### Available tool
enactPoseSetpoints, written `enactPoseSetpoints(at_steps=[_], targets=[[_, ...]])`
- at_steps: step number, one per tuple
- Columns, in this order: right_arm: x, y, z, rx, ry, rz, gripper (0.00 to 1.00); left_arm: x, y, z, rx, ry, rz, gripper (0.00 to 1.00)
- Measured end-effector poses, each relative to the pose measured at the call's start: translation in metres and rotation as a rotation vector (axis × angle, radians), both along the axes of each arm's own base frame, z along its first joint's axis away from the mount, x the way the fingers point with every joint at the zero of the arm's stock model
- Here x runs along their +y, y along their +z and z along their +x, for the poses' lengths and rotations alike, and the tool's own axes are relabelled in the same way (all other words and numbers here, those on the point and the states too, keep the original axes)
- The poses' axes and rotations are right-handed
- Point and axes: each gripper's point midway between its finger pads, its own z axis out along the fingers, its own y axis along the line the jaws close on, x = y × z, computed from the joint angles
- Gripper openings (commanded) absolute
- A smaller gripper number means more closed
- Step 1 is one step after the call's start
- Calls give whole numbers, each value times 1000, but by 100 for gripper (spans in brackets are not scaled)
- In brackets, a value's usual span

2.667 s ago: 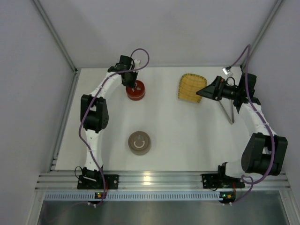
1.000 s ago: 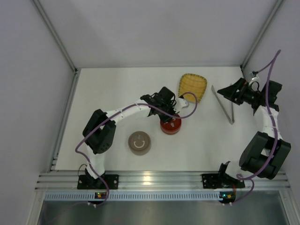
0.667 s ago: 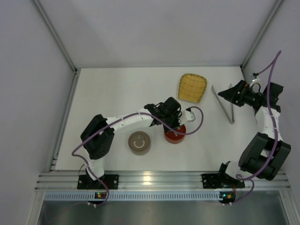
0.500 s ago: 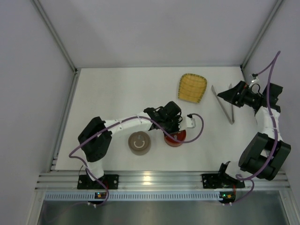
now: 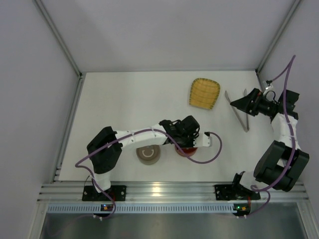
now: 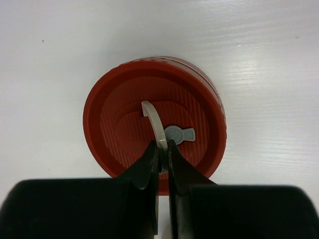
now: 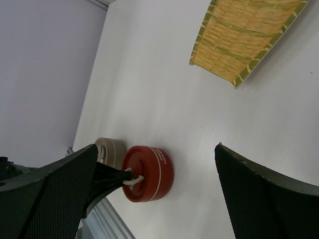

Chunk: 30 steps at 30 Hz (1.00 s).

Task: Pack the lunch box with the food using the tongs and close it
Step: Move the packing box to the center of the board.

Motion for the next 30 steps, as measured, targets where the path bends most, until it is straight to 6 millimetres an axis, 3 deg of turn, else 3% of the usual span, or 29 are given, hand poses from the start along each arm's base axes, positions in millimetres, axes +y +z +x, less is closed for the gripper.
enactPoseSetpoints(at_steps=[18,30], targets=[[6,-5,-10,5,42,-3,99,1,0,-2,-55,-10,28,0],[8,-4,-13,7,57,10,99,12,3,-12,-50,-24,24,5]])
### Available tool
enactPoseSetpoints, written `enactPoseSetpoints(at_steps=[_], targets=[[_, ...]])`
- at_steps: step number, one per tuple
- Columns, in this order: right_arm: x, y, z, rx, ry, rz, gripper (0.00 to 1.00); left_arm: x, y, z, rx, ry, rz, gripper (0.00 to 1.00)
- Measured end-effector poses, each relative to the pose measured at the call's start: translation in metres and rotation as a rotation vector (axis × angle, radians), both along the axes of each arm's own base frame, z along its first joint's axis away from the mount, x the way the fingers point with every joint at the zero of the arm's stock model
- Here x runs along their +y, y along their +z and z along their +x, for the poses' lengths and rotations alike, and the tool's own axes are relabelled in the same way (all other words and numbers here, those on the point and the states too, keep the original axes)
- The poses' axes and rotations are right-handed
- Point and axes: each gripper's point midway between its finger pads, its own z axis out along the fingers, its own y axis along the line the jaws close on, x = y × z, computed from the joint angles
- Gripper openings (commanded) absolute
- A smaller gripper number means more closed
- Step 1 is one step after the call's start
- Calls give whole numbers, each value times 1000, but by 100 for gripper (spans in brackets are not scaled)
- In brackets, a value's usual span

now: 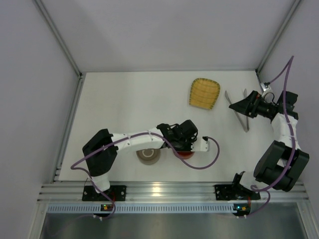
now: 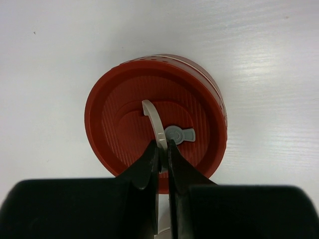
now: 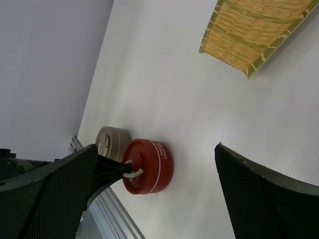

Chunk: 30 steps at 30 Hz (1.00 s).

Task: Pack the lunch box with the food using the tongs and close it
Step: Move the packing box to the center of the board.

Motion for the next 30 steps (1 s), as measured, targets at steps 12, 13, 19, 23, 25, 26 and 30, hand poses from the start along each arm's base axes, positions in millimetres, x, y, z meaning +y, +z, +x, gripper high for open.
enactPoseSetpoints(at_steps=[12,13,19,23,25,26,30], targets=[[1,1,-1,-1,5,7,99,19,1,-19,56,-20,39,8],[1,1,-1,-1,6,7,99,21,1,-21,64,-23,44,9],[4,-2,-3,7,16,20,99,29,0,-31,105,-36,65,21],[8,-7,-8,29,24,36,99,33,1,-38,140,-47,83,31],[9,-8,-8,34,26,39,99,34,2,-39,149,-49,87,38],[10,-8,-8,34,27,40,99,34,2,-40,152,-50,91,40],[11,-9,-9,37,32,44,99,39,4,-44,179,-50,118,45]])
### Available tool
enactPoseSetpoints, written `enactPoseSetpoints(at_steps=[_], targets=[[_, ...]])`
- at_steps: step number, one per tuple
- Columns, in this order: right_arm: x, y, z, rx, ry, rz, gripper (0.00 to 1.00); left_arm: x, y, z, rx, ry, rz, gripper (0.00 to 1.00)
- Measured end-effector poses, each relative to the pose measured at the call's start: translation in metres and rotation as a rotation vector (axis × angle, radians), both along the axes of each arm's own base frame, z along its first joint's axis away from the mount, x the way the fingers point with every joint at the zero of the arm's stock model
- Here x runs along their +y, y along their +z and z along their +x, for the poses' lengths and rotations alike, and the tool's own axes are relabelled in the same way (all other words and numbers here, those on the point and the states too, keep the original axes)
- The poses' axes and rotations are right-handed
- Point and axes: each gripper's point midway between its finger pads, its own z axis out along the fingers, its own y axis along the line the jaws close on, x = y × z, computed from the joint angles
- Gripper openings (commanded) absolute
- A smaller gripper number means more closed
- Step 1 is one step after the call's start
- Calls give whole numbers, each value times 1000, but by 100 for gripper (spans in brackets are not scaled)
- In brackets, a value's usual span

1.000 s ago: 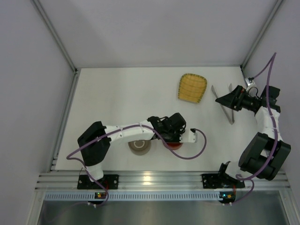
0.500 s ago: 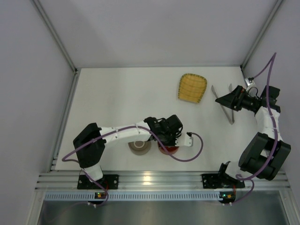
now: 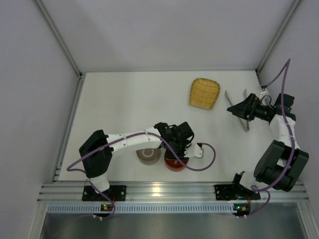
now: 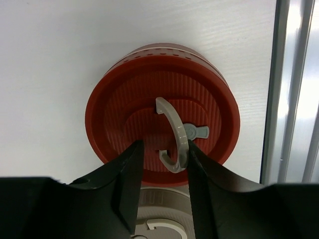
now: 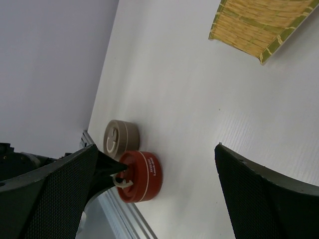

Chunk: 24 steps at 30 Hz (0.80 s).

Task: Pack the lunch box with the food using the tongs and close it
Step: Move the packing box to the center of the board.

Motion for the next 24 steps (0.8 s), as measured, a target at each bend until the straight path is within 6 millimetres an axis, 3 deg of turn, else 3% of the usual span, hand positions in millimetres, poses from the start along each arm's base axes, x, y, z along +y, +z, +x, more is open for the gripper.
enactPoseSetpoints(at_steps=[15,24], targets=[[6,-1,-2,4,19,8,99,25,0,-3,58,27,143,52],[7,-4,-4,13,22,17,99,24,6,17,40,111,118,52]])
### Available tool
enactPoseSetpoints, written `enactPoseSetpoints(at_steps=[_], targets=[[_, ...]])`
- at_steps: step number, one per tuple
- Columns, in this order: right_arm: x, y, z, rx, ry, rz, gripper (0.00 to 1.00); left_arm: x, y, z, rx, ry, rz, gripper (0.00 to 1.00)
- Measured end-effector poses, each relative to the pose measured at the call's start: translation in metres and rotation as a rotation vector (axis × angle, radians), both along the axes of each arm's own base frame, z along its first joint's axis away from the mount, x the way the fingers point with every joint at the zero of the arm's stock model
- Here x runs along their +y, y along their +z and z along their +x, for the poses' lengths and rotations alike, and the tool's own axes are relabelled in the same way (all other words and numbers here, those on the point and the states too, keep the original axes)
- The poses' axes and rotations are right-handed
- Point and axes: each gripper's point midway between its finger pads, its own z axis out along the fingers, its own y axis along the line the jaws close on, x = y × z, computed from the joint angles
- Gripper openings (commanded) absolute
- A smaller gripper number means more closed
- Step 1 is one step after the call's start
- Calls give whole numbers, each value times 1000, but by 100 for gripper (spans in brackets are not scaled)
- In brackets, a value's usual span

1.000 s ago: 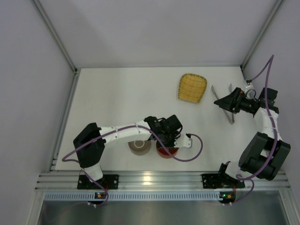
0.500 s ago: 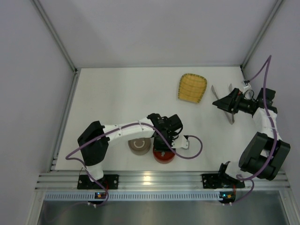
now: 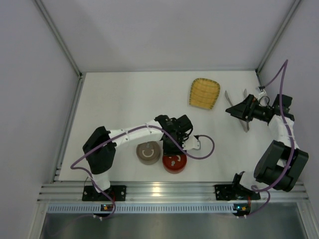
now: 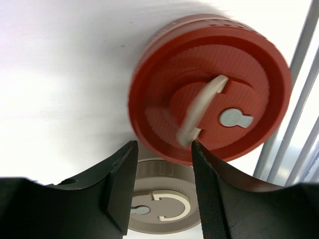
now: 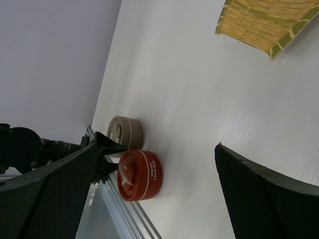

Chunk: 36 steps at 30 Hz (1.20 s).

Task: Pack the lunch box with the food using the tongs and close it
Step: Move the packing box to the center of the board.

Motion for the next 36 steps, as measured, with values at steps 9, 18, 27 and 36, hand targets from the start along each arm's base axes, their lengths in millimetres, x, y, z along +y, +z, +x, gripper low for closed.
enactPoseSetpoints(at_steps=[9,18,27,36], targets=[[2,1,0,-2,7,-1,99,-7,6,28,-46,119,-61,53],[15,1,-11,-64,68,-78,99,-1,14,58,-18,287,-156,52],[20,-1,-16,-85,91,-113,99,-14,17,47,49,281,-218,51],[20,-3,-18,-85,97,-122,99,-25,8,33,149,251,-242,49]])
